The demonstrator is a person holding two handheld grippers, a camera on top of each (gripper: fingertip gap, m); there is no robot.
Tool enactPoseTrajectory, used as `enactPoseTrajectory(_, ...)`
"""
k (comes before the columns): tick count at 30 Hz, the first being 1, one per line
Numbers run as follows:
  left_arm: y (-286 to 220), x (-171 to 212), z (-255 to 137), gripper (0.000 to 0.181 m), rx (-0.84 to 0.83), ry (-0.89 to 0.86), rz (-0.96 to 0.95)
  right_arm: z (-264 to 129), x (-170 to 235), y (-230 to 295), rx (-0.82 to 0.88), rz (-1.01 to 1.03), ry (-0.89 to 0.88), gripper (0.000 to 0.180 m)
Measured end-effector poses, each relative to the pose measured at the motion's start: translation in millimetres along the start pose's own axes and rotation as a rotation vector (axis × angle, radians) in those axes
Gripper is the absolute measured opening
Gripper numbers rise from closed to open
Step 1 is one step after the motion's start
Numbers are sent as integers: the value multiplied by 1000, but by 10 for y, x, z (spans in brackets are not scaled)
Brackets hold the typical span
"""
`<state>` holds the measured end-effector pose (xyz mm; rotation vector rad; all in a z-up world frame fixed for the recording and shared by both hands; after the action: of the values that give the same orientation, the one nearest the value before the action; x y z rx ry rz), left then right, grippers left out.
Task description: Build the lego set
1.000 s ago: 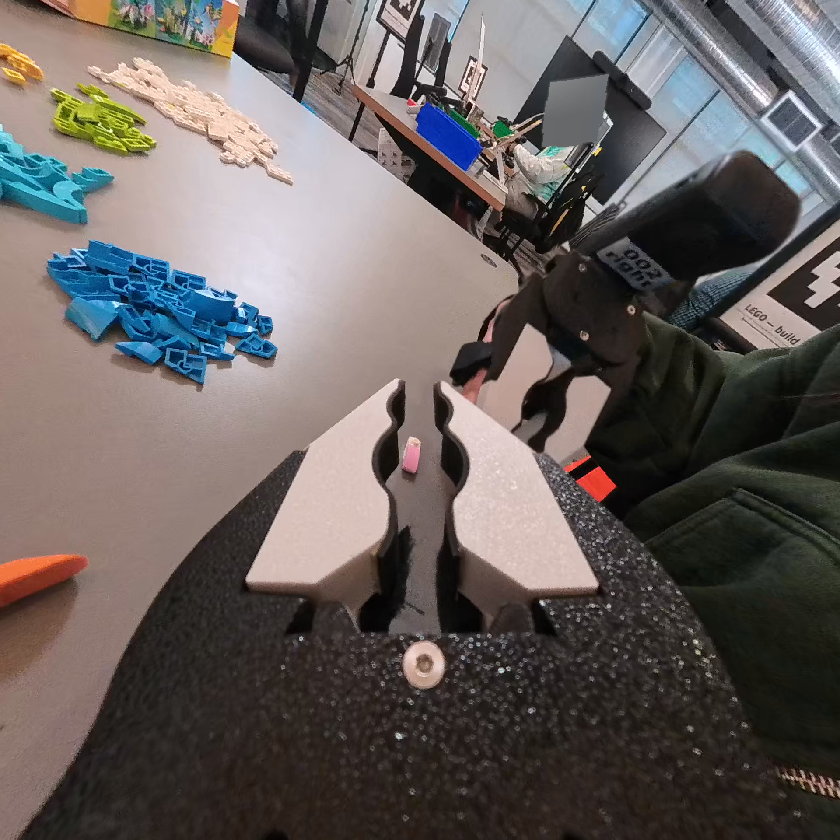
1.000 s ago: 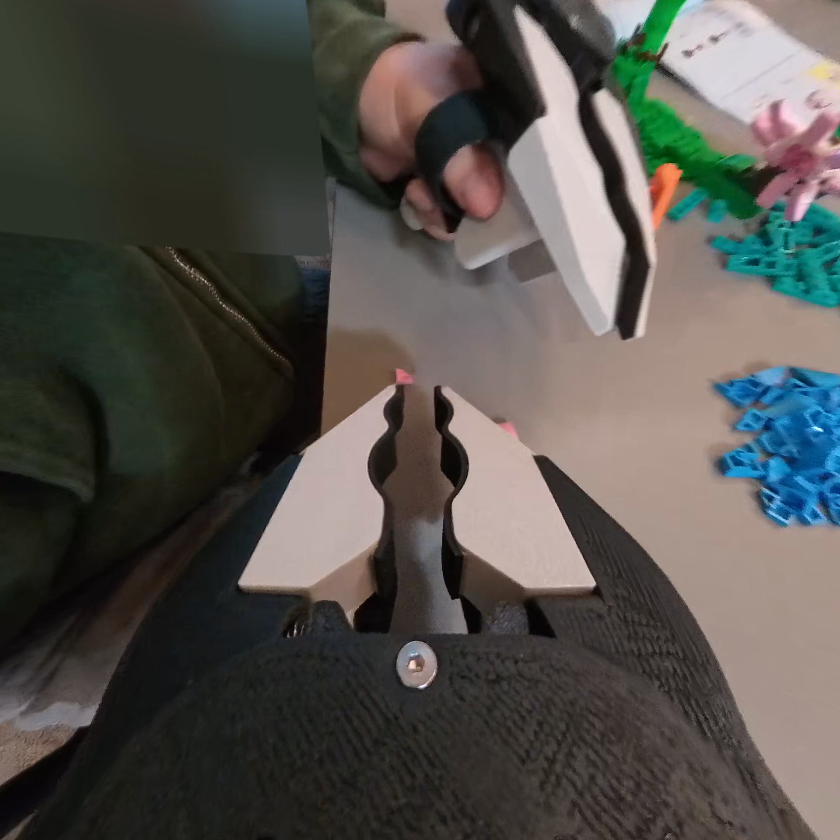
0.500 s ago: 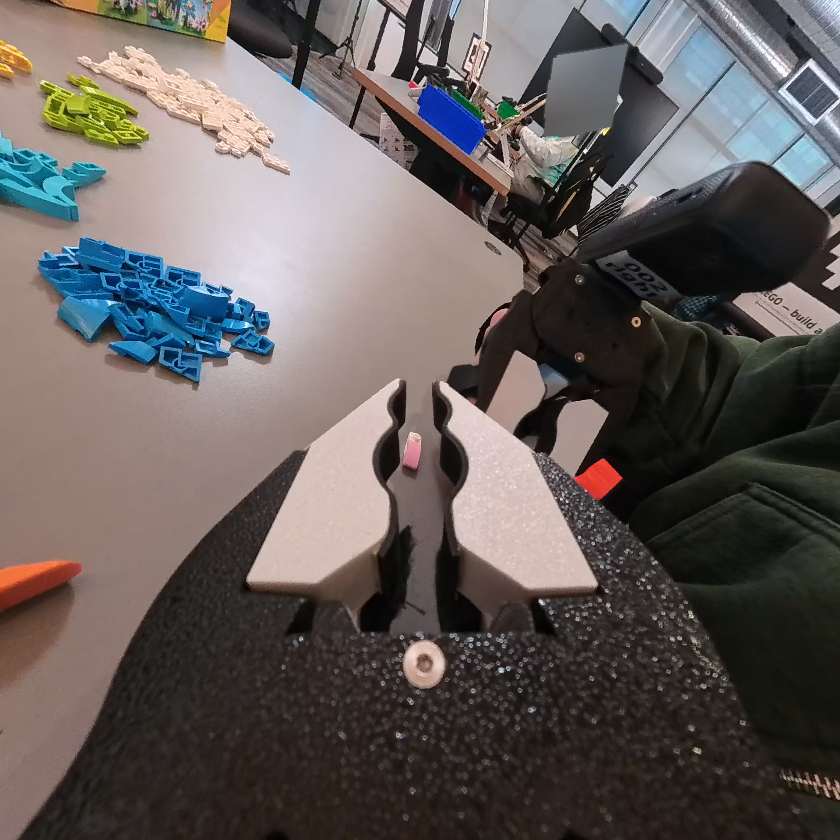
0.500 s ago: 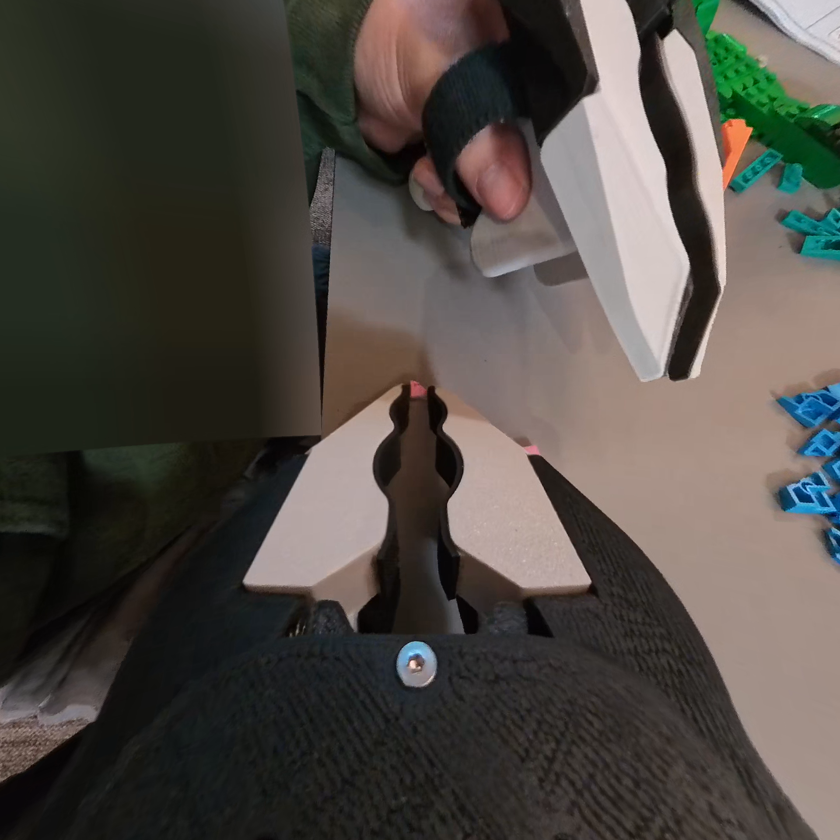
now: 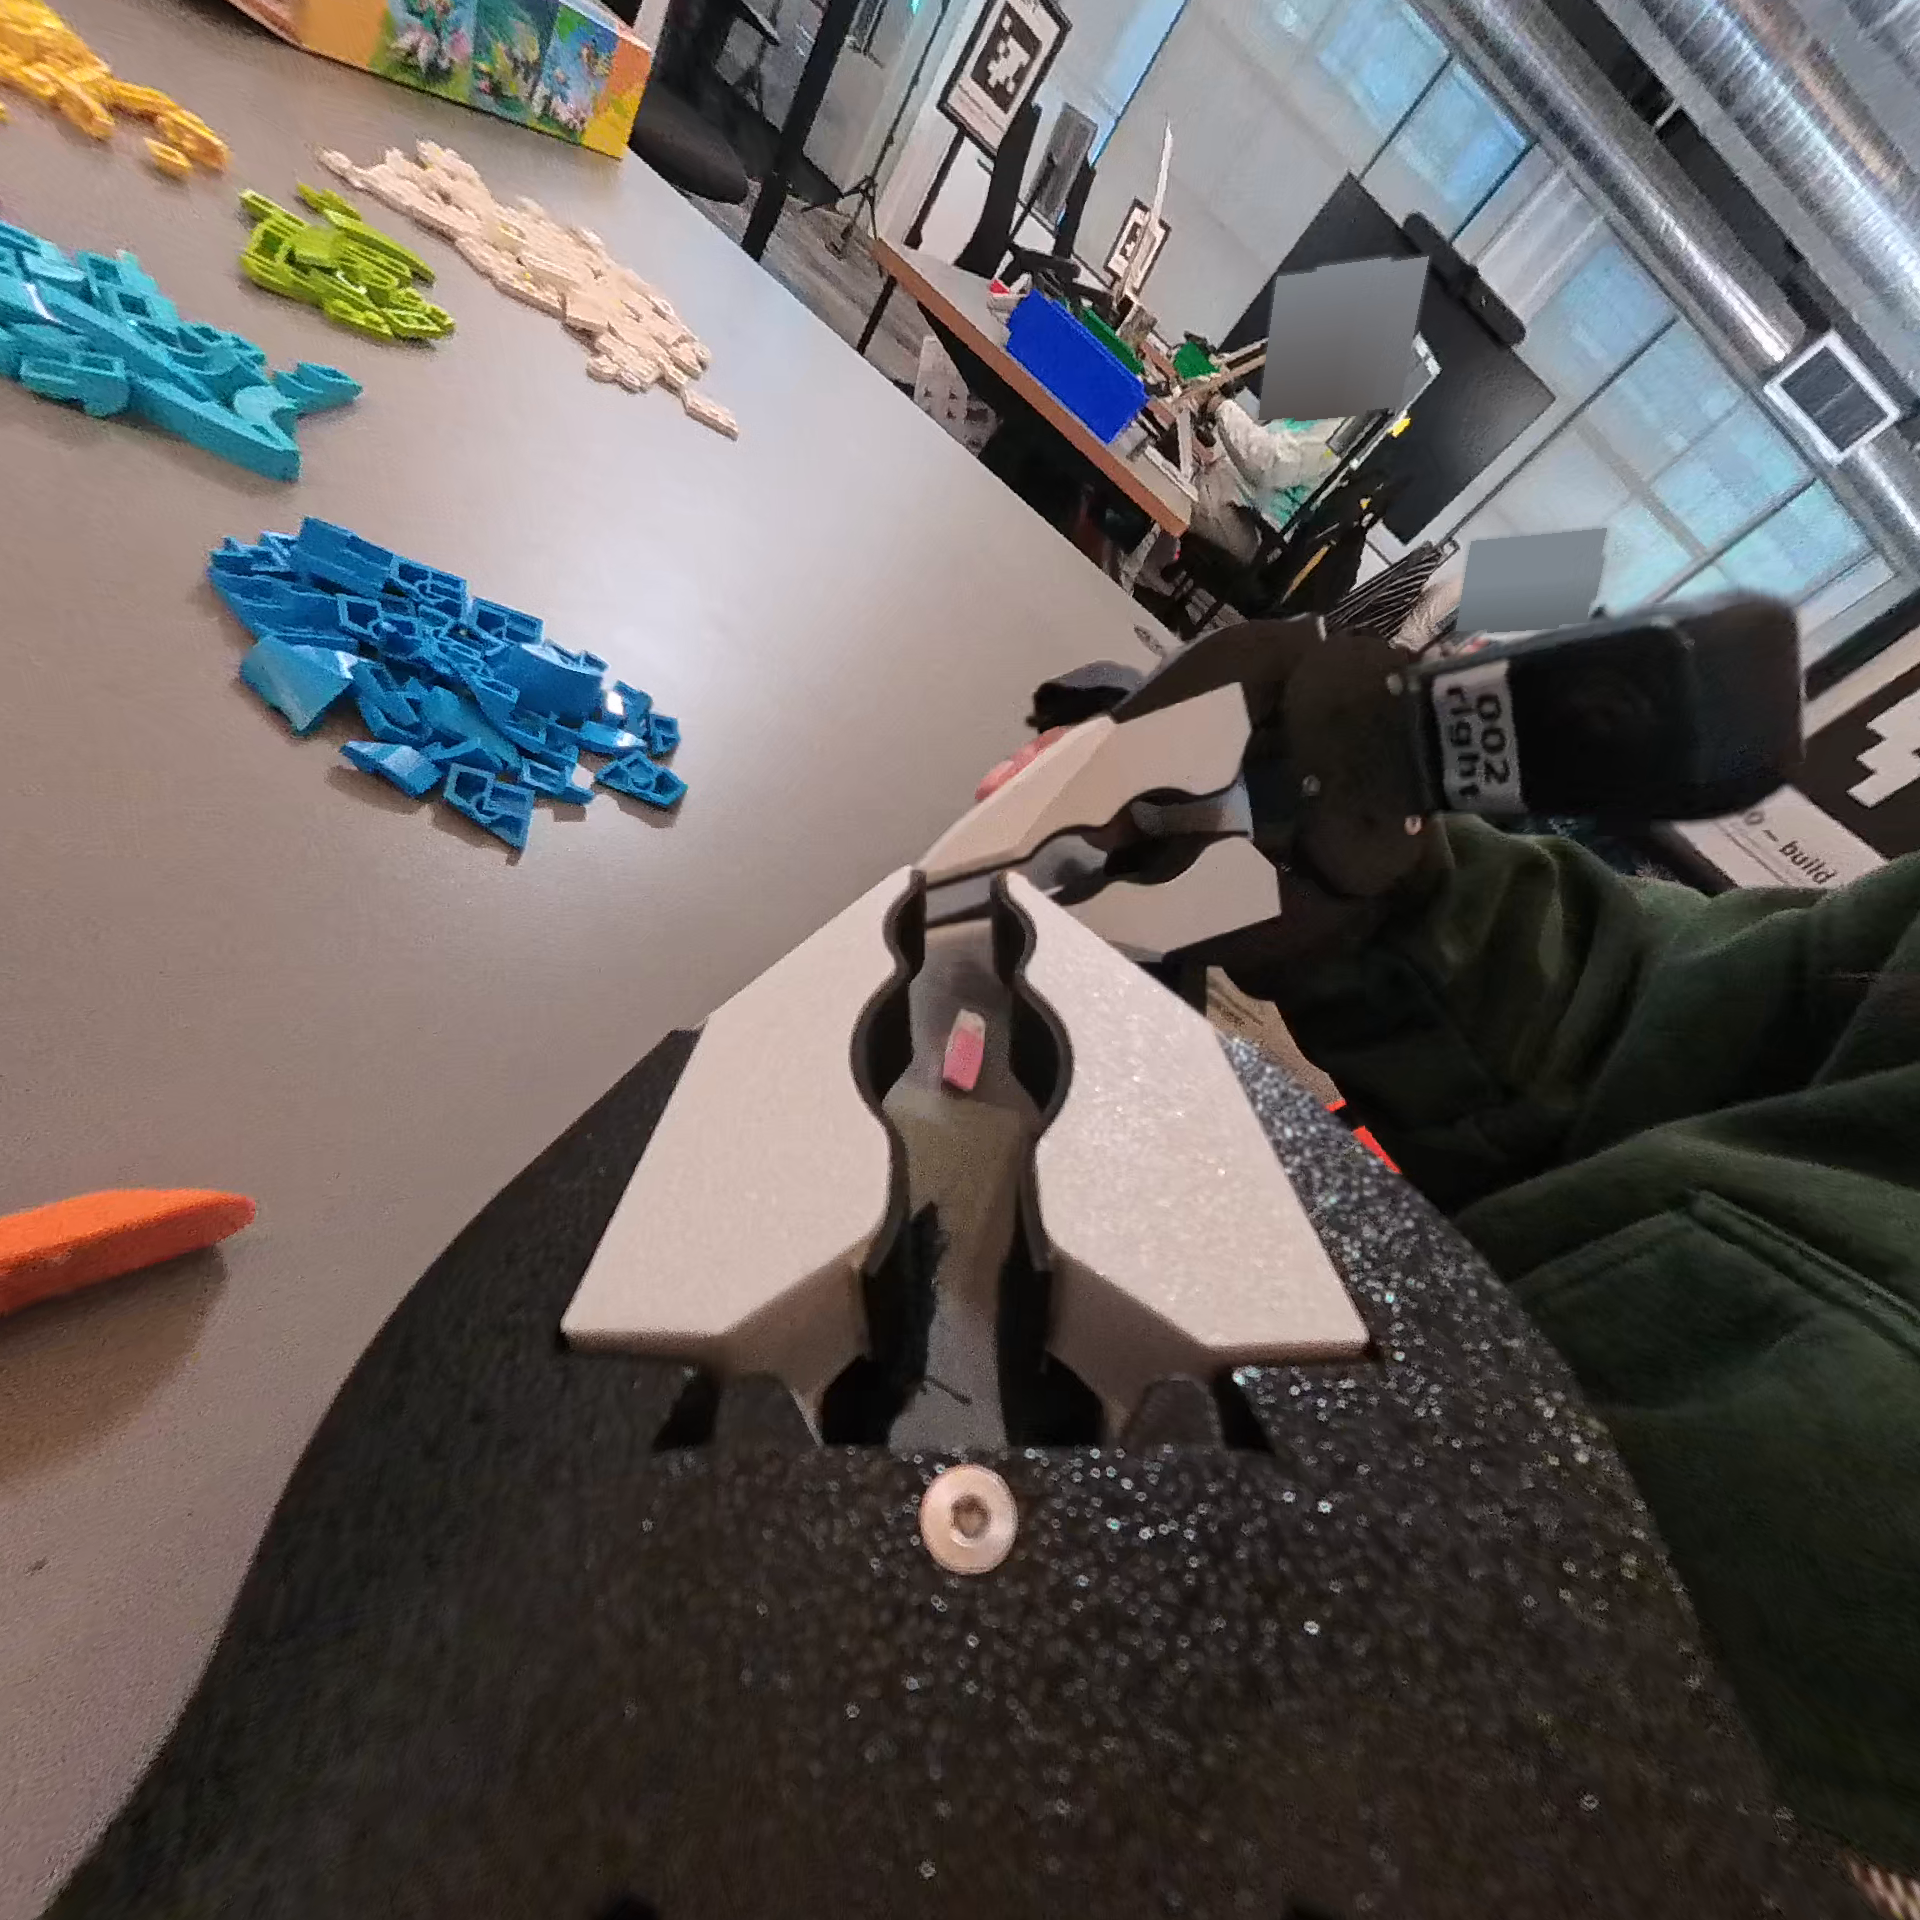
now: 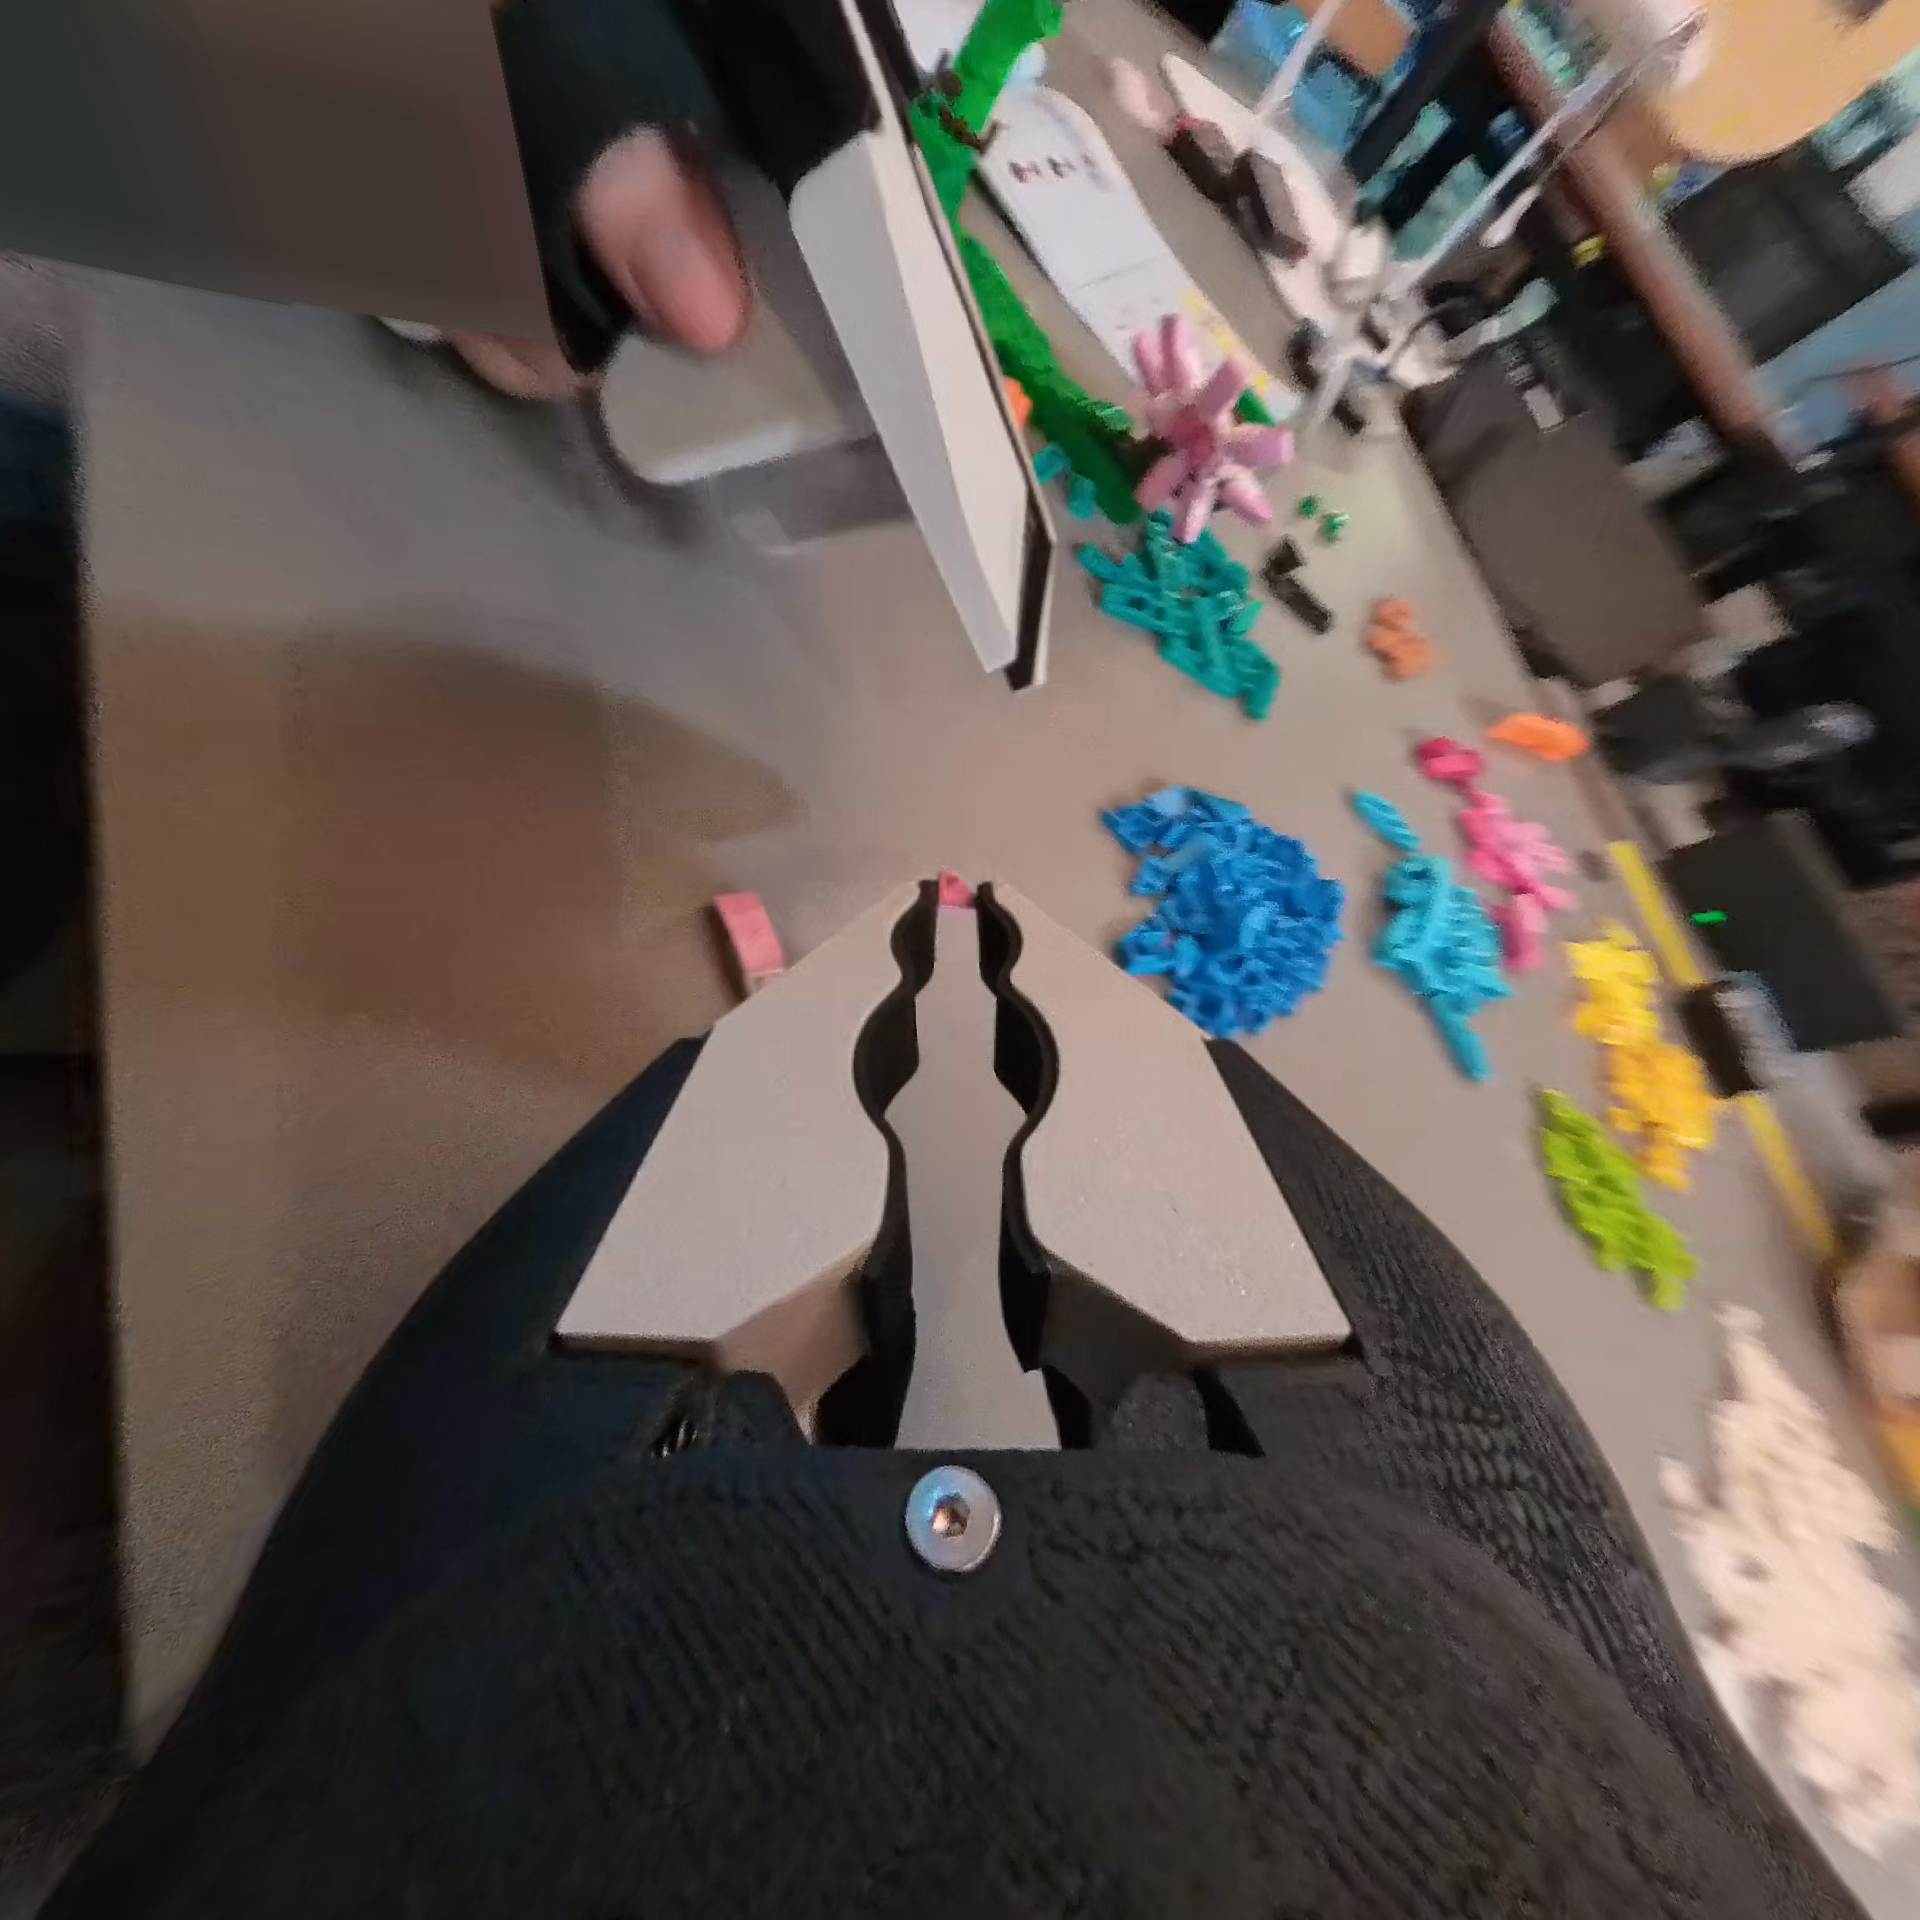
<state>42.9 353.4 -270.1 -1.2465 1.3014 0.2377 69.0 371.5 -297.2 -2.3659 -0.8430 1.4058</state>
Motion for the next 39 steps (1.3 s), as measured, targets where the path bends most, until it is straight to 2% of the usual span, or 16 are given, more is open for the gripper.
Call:
enactPoseTrajectory(5, -59, 44, 29, 14, 29, 36, 28, -66, -196, -49, 89, -128, -79, 6)
enactPoseTrajectory(11, -91, 57, 36, 18, 48, 46, 41, -138, -368, -13, 92, -178, -173, 5)
enactPoseTrajectory(18, -212, 90, 35, 8, 169, 67, -20, -147, -397, 39, 74, -210, -183, 5)
enactPoseTrajectory(28, -228, 103, 31, 3, 218, 86, -76, -154, -395, 56, 68, -219, -194, 6)
enactPoseTrajectory(39, -214, 60, 28, 2, 173, 43, -20, -154, -407, 8, 101, -213, -211, 6)
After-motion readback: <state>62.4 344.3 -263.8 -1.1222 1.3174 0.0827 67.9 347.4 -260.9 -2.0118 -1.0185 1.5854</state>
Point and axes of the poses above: each gripper's, where its closed fingertips meet, z out along the fingers, x out of its underside, y = z × x across the jaws, the point moved 1 cm from there along -z, back along the fingers, and after that the axes turned 5 degrees about -x, right-handed, at the moved point
